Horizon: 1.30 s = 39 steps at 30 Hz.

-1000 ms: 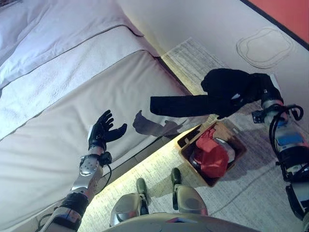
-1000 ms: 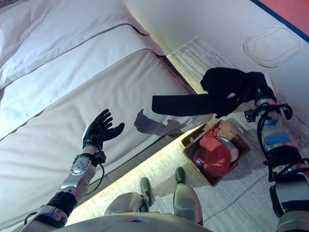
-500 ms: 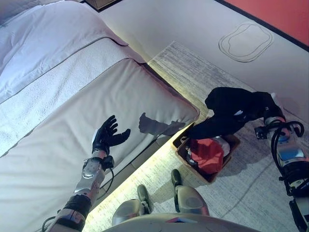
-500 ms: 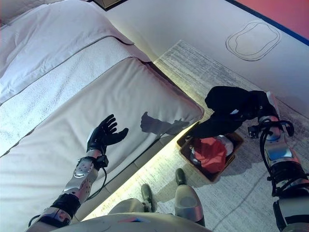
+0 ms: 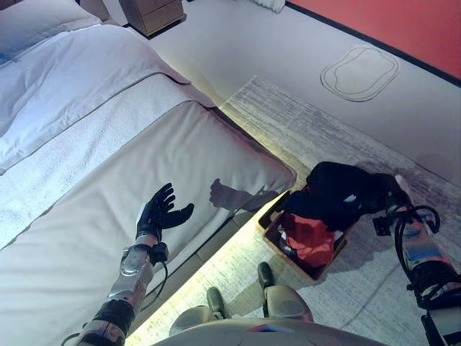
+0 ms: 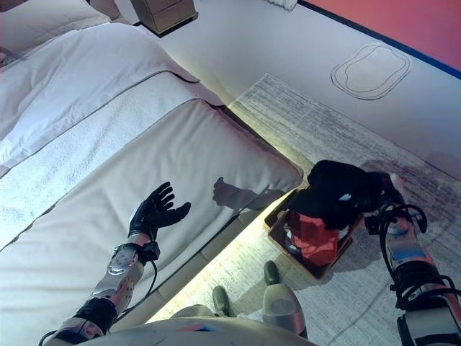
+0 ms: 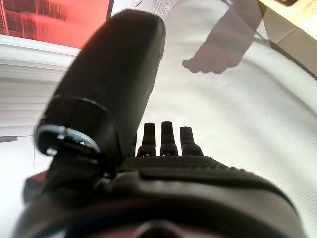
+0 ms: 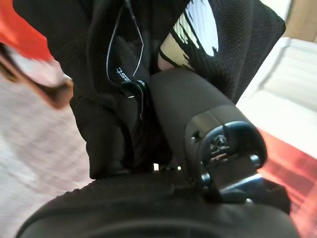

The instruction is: Pick up the clothes from the bed and place them into the basket

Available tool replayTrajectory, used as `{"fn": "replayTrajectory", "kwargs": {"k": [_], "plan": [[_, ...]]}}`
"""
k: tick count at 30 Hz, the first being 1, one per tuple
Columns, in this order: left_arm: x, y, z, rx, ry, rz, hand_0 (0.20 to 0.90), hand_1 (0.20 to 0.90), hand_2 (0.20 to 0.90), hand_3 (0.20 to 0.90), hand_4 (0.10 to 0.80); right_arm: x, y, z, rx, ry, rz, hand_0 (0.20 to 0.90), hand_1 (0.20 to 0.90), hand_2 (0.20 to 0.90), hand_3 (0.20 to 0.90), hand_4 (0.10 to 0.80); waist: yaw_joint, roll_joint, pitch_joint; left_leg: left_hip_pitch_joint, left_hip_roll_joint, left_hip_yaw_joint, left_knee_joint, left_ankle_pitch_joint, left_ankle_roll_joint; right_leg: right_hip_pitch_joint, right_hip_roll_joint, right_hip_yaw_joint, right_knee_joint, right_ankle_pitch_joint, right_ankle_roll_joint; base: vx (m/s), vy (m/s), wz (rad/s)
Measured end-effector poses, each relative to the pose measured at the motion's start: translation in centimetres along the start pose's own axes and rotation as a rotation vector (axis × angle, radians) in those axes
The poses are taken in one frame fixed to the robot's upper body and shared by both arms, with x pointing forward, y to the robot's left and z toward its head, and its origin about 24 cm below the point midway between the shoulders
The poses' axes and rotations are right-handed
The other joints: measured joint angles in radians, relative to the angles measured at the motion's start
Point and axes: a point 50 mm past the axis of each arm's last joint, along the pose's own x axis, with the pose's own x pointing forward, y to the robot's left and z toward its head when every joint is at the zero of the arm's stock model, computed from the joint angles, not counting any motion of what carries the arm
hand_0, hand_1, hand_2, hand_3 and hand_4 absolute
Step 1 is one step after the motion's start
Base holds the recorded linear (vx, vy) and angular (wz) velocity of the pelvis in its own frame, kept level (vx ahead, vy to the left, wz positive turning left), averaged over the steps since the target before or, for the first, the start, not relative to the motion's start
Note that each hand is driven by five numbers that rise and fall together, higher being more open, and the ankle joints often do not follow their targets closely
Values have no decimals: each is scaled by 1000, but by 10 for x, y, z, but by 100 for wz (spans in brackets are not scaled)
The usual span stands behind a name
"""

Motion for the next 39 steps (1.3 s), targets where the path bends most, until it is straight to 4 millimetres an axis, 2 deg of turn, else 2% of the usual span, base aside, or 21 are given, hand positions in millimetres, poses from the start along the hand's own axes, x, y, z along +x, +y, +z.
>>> {"fn": "replayTrajectory", "kwargs": {"k": [5, 6, 7, 10, 16, 22, 28, 34, 37, 39], "plan": [[0, 0, 0, 1, 0, -5, 900, 900, 900, 900, 800, -6, 18, -49, 15, 221, 73, 300, 300, 300, 200, 100, 6, 18, -14, 1, 2, -11, 0, 0, 0, 12, -1, -6, -10, 0, 0, -7, -39, 6], [1, -1, 0, 1, 0, -8, 900, 900, 900, 900, 800, -8, 24, -55, 20, 250, 87, 439, 439, 439, 362, 262, 6, 19, -14, 1, 2, -12, 0, 0, 0, 13, -1, -6, -10, 0, 0, 2, -38, 3], [1, -1, 0, 2, 2, -14, 900, 900, 900, 900, 800, -10, 28, -60, 24, 271, 103, 900, 900, 900, 900, 800, 6, 19, -15, 1, 2, -15, 1, 0, 0, 14, -2, -8, -10, 0, 0, 0, -31, 4], [1, -4, 0, 16, 4, -41, 900, 900, 900, 900, 800, -13, 35, -67, 32, 303, 119, 900, 900, 900, 900, 800, 10, 22, -17, 2, 1, -20, 1, 2, 2, 16, -3, -12, -10, 0, 0, -10, -7, 5], [0, -8, -7, 41, 33, -66, 900, 900, 900, 900, 800, -17, 36, -78, 28, 352, 109, 900, 900, 900, 900, 800, 33, 37, -27, 2, -2, -25, 1, 2, 3, 18, -8, -14, -10, 0, 0, -5, 1, 1], [0, -7, -7, 41, 35, -66, 900, 900, 900, 900, 800, -15, 36, -71, 30, 320, 71, 900, 900, 900, 900, 800, 36, 37, -27, 2, -3, -30, 1, 4, 5, 19, -8, -20, -9, 0, 0, -4, -1, 1], [0, -7, -7, 41, 35, -65, 900, 900, 900, 900, 800, -8, 38, -44, 41, 210, 46, 900, 900, 900, 900, 800, 31, 34, -28, 0, -2, -30, 0, 4, 5, 17, -3, -18, -9, 1, 0, -27, -6, 0], [-1, -7, -8, 41, 38, -62, 900, 900, 900, 900, 800, -5, 34, -34, 10, 197, 30, 900, 900, 900, 900, 800, 34, 29, -31, -9, -2, -34, 1, 4, 5, 11, -3, -21, -9, 1, 0, -14, -1, 0], [-2, -5, -10, 36, 45, -52, 900, 900, 900, 900, 800, -3, 34, -6, -68, 70, 21, 900, 900, 900, 900, 800, 24, 29, -31, -7, -3, -34, 0, 4, 5, 14, -4, -22, -11, 1, 0, 0, 0, 0], [-2, -7, -12, 22, 51, -48, 900, 900, 900, 900, 800, -6, 39, 28, -154, -96, 36, 900, 900, 900, 900, 800, 20, 29, -31, 1, -1, -34, -9, 8, 6, 24, -3, -23, -23, 9, 4, 0, 0, 0]]}}
